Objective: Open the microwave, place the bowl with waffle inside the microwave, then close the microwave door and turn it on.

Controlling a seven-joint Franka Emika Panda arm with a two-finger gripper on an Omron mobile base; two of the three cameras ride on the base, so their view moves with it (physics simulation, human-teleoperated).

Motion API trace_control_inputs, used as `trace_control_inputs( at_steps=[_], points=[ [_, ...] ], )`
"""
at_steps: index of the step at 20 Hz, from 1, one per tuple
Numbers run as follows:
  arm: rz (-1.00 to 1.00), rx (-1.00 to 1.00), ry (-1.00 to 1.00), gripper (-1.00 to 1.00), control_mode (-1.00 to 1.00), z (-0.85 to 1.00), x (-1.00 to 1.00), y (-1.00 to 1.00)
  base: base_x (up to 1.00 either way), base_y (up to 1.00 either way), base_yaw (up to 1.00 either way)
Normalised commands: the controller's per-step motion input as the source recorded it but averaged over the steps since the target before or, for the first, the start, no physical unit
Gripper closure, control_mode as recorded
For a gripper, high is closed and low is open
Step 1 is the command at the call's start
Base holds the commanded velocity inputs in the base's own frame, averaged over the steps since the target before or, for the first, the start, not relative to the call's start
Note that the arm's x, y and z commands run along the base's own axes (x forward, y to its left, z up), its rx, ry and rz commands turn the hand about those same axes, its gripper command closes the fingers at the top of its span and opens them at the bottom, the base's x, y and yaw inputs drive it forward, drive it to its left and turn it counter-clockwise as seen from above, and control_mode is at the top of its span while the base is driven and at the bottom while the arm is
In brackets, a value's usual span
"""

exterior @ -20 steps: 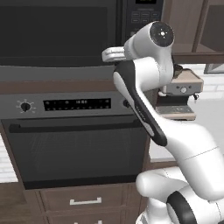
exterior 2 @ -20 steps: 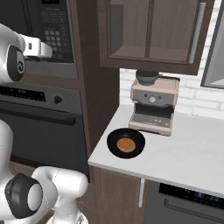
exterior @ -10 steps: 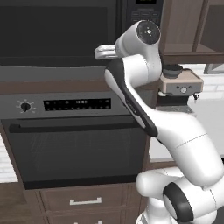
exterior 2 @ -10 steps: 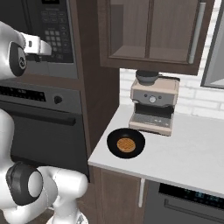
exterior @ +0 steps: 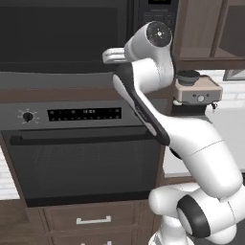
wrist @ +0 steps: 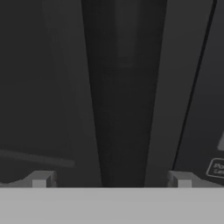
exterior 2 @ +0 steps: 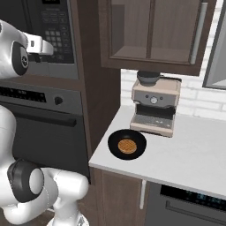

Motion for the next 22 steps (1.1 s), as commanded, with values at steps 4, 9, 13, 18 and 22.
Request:
trace_control_inputs(
  at_steps=[4, 9, 13, 18, 22],
  points=[
    [0.0, -0.02, -0.04, -1.0, -1.0, -0.49, 0.67, 0.0, 0.0, 0.0, 0.0],
    [0.0, -0.11, -0.12, 1.0, -1.0, -0.88, 0.75, 0.0, 0.0, 0.0, 0.0],
    [0.0, -0.12, -0.07, 1.0, -1.0, -0.84, 0.99, 0.0, 0.0, 0.0, 0.0],
    [0.01, -0.01, -0.06, 1.0, -1.0, -0.53, 0.96, 0.0, 0.0, 0.0, 0.0],
    [0.08, 0.0, -0.17, 1.0, -1.0, -0.35, 0.61, 0.28, 0.0, 0.0, 0.0]
  ],
)
